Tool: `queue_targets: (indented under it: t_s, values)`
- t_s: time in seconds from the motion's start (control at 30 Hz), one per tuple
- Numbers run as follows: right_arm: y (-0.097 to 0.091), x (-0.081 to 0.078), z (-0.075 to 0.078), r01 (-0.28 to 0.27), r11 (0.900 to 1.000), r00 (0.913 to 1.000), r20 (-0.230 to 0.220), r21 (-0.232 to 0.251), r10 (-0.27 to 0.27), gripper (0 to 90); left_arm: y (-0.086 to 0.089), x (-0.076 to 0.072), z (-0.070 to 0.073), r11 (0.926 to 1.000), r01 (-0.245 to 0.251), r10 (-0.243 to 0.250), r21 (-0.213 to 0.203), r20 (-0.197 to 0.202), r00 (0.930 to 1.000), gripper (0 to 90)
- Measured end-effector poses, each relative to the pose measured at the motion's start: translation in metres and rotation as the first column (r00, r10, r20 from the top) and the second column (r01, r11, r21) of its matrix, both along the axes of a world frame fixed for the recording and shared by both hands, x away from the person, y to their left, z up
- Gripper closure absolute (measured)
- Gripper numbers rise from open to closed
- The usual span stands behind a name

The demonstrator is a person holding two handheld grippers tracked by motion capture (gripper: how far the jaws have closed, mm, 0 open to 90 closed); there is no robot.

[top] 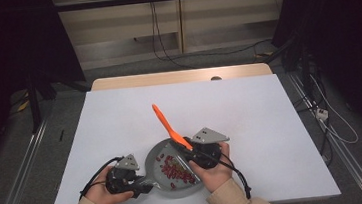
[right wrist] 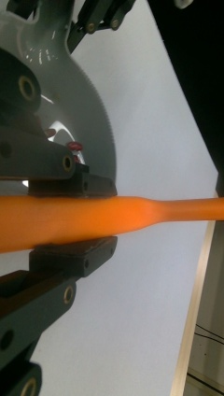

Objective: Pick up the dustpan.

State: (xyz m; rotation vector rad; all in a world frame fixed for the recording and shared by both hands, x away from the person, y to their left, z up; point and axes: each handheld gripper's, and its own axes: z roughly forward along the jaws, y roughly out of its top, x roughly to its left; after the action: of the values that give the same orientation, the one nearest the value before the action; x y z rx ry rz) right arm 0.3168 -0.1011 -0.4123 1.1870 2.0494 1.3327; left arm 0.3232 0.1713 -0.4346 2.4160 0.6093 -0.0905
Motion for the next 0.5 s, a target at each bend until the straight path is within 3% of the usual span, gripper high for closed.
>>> queue_targets:
  t_s: [0.17, 0.5]
  values:
    - [-0.018, 0.006, 0.007, 0.042, 0.9991, 0.9990, 0.013, 0.009, -0.042, 71.5, 0.003, -0.001, 0.001, 0.9997, -0.007, 0.007, -0.022, 0.024, 0.9997, 62.8]
    - [-0.051, 0.011, 0.007, 0.106, 0.9940, 0.9940, 0.029, -0.029, -0.105, 71.5, 0.008, 0.000, -0.001, 0.9965, -0.027, 0.033, -0.079, 0.069, 0.9971, 63.0]
